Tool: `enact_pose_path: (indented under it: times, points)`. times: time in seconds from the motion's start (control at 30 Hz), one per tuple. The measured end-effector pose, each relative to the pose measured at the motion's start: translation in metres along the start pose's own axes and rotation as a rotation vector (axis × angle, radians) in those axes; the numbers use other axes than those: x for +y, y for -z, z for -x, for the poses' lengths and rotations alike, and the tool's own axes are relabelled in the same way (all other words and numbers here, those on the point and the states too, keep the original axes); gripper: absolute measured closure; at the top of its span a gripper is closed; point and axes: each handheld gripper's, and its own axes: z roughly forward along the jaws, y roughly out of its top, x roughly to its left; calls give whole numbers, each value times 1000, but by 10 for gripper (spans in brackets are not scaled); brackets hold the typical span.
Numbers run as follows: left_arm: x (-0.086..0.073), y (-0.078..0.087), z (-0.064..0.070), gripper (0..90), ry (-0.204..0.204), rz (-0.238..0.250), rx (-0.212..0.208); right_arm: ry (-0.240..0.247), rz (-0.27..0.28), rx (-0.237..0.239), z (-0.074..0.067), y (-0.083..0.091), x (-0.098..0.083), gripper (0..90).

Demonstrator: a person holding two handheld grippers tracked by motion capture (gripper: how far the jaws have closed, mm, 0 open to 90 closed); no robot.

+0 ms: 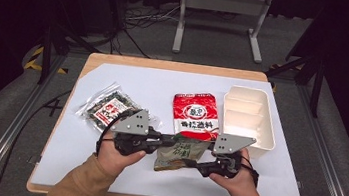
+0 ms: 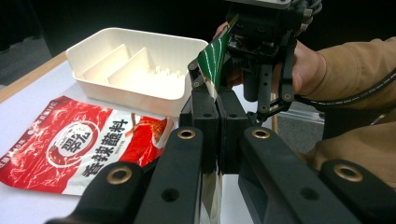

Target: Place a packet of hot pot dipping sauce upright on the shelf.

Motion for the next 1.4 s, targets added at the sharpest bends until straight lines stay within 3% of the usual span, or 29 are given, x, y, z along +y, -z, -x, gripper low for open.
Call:
enact_pose_path:
  times: [0.13,0.37,0.53,0.67,0.83,1.0,1.07,1.4]
  points:
    - [0,0,0,882,1,7,-1,14,-11,-10,1,0,0,545]
    - [-2,1,-1,879,7,6,1,19,-34,9,3,2,1,793]
    - [-3,0,-3,878,16,6,5,28,-66,21,3,4,4,864]
    - [-3,0,-3,869,19,10,10,30,-79,22,3,5,7,882]
    - [-7,1,-9,779,47,43,10,33,-100,23,4,9,11,890]
    - [-7,2,-11,545,62,58,36,60,-127,-5,8,21,22,891]
    - [-8,2,-11,496,65,52,39,65,-139,-12,11,24,26,892]
    - [-13,7,-17,409,78,36,80,56,-153,-36,25,44,41,891]
